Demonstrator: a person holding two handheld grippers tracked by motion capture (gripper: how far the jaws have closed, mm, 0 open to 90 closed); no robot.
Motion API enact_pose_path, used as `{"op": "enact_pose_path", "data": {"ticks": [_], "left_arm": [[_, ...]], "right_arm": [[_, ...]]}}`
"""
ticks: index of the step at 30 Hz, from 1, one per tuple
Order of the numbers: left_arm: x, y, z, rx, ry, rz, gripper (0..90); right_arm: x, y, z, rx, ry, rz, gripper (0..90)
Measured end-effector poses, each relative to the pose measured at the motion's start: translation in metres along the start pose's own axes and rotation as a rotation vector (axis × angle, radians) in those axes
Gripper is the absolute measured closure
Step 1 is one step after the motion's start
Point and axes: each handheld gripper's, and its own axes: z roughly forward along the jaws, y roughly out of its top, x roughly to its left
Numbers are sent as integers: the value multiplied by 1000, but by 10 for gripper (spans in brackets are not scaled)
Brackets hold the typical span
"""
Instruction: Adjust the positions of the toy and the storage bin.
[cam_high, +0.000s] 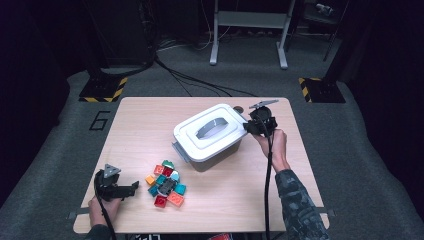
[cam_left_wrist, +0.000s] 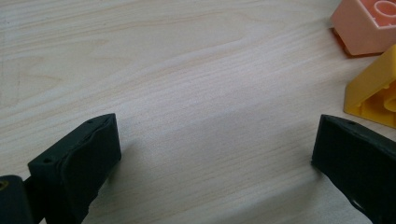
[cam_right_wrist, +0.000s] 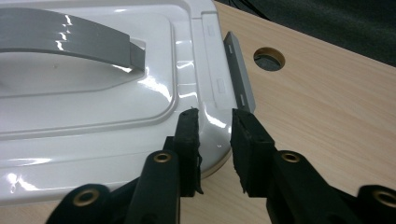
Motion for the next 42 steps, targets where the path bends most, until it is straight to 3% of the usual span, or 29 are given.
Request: {"op": "enact_pose_path", "data": {"ticks": [5, 9, 13, 16, 20, 23, 24, 25, 27, 28, 30, 33, 42], "left_arm": [[0, 0, 0, 0, 1, 0, 9], [0, 0, 0, 0, 1, 0, 9], [0, 0, 0, 3, -1, -2, 9], [0, 0, 0, 1, -1, -1, 10], [0, 0, 0, 4, -3, -4, 10], [0, 0, 0, 3, -2, -4, 10], [0, 0, 0, 3, -2, -4, 10], [0, 0, 0, 4, -2, -4, 10], [0, 0, 0, 3, 1, -1, 10], [0, 0, 0, 0, 1, 0, 10], [0, 0, 0, 2, 1, -1, 10], [0, 0, 0, 1, 1, 0, 10], [0, 0, 0, -5, 2, -2, 10]], "right_arm": [[-9, 4, 1, -53, -15, 1, 695], [-17, 10, 11, -47, -37, 17, 690], [-27, 13, 23, -33, -27, 38, 688], [-32, 14, 34, -25, -10, 39, 690], [-40, 14, 45, -6, 33, 101, 671], [-47, 11, 51, -11, 95, 138, 711], [-47, 11, 51, -11, 95, 138, 711], [-50, 9, 53, -24, 138, 149, 770], [-51, 8, 53, -23, 139, 141, 805], [-50, 8, 55, 10, 135, 130, 817], [-52, 5, 57, 4, 157, 159, 803], [-52, 2, 56, -10, 162, 149, 819], [-47, 0, 49, 8, 117, 136, 834]]}}
